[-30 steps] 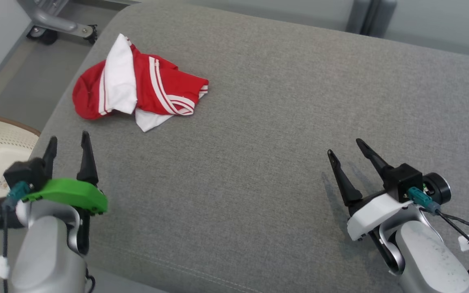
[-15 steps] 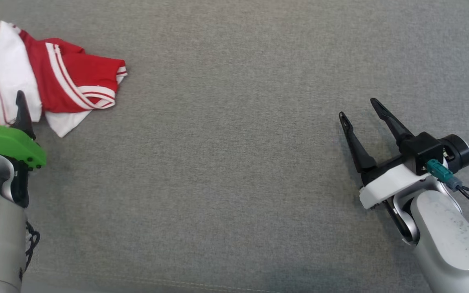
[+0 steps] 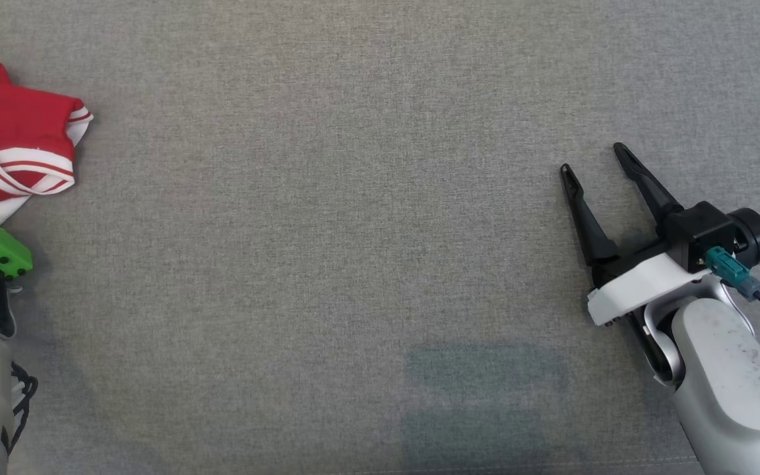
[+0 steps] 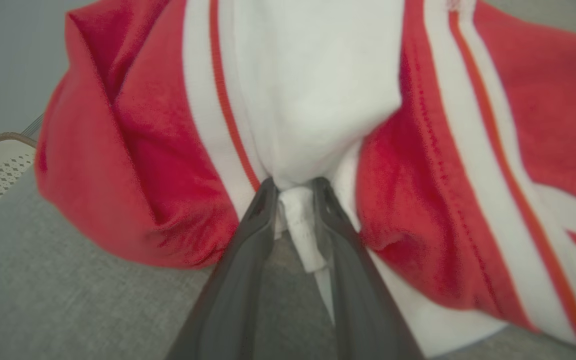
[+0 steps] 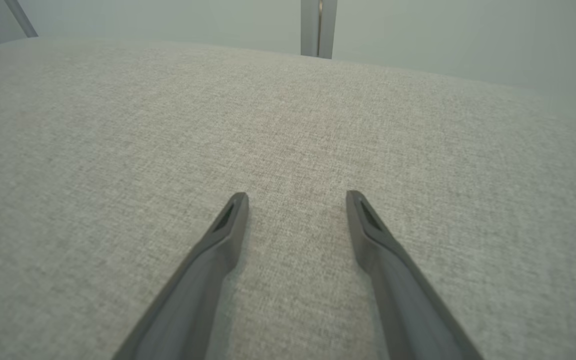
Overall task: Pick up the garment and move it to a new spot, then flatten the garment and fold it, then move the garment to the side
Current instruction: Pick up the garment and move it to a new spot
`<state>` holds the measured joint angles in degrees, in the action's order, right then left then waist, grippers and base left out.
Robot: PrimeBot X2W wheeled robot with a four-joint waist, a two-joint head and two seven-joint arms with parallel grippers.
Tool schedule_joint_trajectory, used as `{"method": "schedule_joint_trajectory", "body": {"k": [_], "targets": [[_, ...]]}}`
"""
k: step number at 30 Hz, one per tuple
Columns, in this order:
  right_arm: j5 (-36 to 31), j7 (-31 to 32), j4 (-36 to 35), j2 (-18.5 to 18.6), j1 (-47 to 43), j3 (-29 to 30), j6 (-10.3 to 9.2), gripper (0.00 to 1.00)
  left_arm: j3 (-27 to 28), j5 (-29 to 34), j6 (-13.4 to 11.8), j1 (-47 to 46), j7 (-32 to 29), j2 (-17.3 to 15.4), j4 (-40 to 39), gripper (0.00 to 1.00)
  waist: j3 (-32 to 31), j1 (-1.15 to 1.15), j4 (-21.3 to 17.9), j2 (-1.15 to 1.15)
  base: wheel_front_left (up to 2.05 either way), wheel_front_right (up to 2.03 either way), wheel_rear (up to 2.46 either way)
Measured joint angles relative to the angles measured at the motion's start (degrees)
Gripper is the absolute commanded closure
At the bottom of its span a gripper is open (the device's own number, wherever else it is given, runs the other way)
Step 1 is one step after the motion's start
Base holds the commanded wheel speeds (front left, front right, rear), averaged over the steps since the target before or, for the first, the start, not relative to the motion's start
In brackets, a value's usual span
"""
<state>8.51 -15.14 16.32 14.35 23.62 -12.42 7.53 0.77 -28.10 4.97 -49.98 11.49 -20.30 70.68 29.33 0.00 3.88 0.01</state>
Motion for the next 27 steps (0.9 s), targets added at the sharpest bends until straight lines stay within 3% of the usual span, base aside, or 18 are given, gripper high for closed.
{"method": "schedule_joint_trajectory", "body": {"k": [4, 9, 13, 21, 27], "targets": [[0.58, 0.0, 0.54, -0.88, -0.11, 0.33, -0.01, 0.0, -2.56, 1.21, 1.11, -0.13, 2.0, 0.79, -0.92, 1.0, -0.59, 0.0, -0.65, 0.0, 0.0, 0.0, 0.0], [1.31, 0.0, 1.46, -2.5, -0.48, -0.35, -0.01, 0.0, -7.32, 3.03, 2.15, -0.27, 3.28, 5.47, -6.08, 1.0, -2.47, 0.0, -0.52, 0.0, 0.0, 0.0, 0.0], [1.9, 0.0, 2.12, -4.09, -0.77, -1.02, -0.01, 0.0, -12.27, 2.92, 2.42, 0.34, 3.43, 9.14, -14.92, 1.0, -4.32, 0.0, -0.53, 0.0, 0.0, 0.0, 0.0], [2.96, 0.0, 3.14, -6.45, -1.36, -1.2, 0.0, 0.0, -25.35, -0.78, 2.42, 5.36, 3.55, 13.82, -30.27, 1.0, -7.5, 0.0, -2.67, 0.0, 0.0, 0.0, 0.0], [3.52, 0.0, 3.56, -7.72, -3.01, -0.04, -0.01, 0.0, -34.74, -4.7, 2.42, 7.43, 3.55, 16.06, -34.96, 1.0, -9.32, 0.0, -6.08, 0.0, 0.0, 0.0, 0.0]]}}
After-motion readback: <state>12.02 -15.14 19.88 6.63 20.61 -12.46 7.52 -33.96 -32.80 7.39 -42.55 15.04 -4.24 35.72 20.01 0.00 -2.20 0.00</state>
